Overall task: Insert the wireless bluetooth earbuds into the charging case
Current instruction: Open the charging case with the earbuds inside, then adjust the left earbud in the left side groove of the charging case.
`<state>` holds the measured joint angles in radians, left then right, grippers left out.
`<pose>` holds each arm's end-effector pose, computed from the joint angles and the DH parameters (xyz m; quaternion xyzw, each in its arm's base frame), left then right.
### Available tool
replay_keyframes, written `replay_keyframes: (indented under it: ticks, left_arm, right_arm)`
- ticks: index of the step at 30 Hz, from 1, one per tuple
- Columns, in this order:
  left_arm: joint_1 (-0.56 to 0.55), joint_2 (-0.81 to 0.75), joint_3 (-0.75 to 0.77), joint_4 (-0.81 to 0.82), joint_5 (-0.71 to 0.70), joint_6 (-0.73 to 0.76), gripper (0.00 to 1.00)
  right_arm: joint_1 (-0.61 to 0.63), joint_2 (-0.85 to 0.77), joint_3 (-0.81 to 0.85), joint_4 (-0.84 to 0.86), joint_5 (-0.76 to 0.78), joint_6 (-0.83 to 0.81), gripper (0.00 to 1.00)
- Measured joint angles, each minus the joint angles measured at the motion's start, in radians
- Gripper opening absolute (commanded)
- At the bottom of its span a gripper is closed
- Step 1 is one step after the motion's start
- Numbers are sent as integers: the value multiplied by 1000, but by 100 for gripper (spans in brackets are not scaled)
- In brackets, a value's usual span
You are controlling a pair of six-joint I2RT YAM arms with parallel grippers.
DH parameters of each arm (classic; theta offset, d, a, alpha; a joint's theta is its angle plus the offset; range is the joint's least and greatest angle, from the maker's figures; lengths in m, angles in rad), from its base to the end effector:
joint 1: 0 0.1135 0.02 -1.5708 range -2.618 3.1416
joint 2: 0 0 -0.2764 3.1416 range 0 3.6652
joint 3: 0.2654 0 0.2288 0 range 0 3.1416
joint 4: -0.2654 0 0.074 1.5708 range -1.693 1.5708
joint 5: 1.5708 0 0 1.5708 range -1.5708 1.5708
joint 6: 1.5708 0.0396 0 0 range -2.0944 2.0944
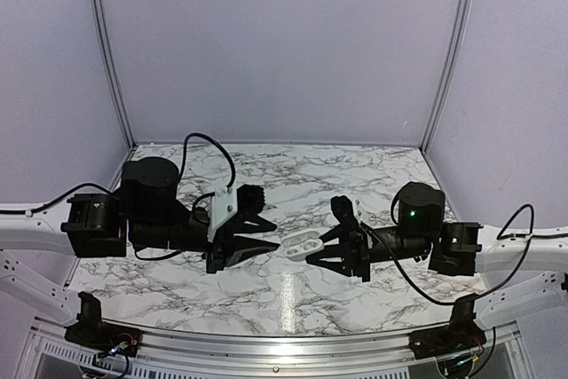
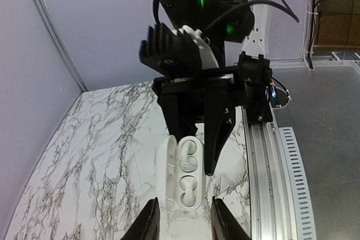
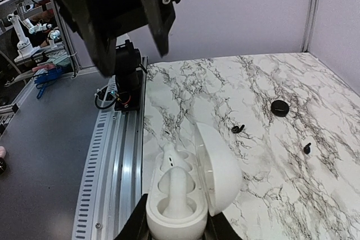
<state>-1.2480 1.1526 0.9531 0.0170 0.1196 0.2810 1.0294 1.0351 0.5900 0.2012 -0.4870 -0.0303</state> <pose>0.0740 -0.2362 0.3606 0.5587 0.5273 -0.3375 0.5440 0.0922 0.1893 0.2840 -0.5146 0.5847 0.4530 0.4336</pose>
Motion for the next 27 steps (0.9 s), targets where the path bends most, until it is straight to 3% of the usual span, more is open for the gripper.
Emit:
replay_keyframes:
  ticks: [8,16,27]
  left_arm:
    - [-50,135,30,-63,-52,35,31]
    - [-50,167,57,-77,-102,41,29]
    - [-50,175,65,-77,-144,45,19]
  right_arm:
    - [0,14,0,-2,30,-1,0]
    - [1,15,1,-2,33,-8,0]
    - [5,30,2,-12,25,-17,0]
